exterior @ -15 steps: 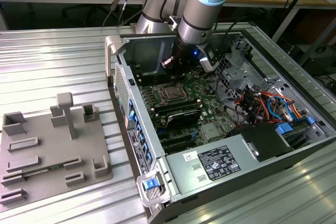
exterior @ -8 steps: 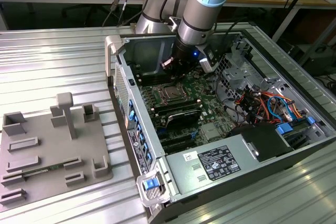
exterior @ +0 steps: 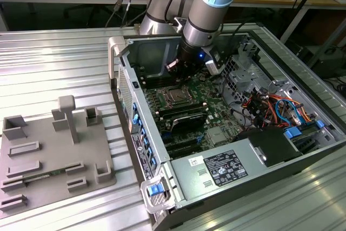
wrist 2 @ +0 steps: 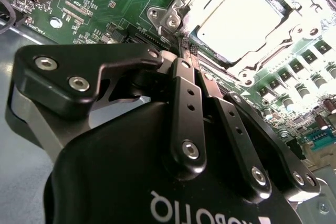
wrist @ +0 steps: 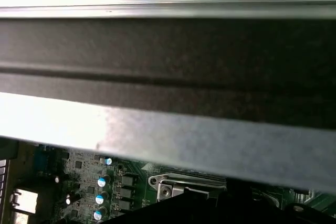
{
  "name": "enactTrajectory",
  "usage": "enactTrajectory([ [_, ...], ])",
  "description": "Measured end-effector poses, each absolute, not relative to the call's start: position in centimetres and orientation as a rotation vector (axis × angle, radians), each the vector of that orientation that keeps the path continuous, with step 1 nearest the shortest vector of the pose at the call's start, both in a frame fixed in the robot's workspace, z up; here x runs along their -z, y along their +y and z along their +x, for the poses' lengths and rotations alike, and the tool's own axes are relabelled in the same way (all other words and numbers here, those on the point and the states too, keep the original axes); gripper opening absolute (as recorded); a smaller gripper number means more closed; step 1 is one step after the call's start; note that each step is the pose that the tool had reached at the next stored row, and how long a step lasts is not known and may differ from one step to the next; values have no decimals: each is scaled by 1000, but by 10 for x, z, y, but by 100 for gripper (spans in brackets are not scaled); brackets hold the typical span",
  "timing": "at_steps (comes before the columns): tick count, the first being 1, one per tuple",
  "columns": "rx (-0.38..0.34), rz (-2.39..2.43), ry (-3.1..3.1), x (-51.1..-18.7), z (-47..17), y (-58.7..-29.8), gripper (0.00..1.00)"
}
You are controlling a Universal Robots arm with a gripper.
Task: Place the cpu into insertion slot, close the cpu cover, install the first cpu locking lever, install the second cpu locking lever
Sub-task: 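Install the first cpu locking lever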
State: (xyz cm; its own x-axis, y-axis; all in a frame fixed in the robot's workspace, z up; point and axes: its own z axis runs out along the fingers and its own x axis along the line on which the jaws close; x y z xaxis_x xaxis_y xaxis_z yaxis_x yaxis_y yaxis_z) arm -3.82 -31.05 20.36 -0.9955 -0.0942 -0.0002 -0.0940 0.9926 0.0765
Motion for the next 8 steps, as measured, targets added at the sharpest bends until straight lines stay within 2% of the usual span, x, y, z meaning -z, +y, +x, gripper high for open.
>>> enactTrajectory([
  [8, 118, 148, -3132, -207, -38, -311, 11],
])
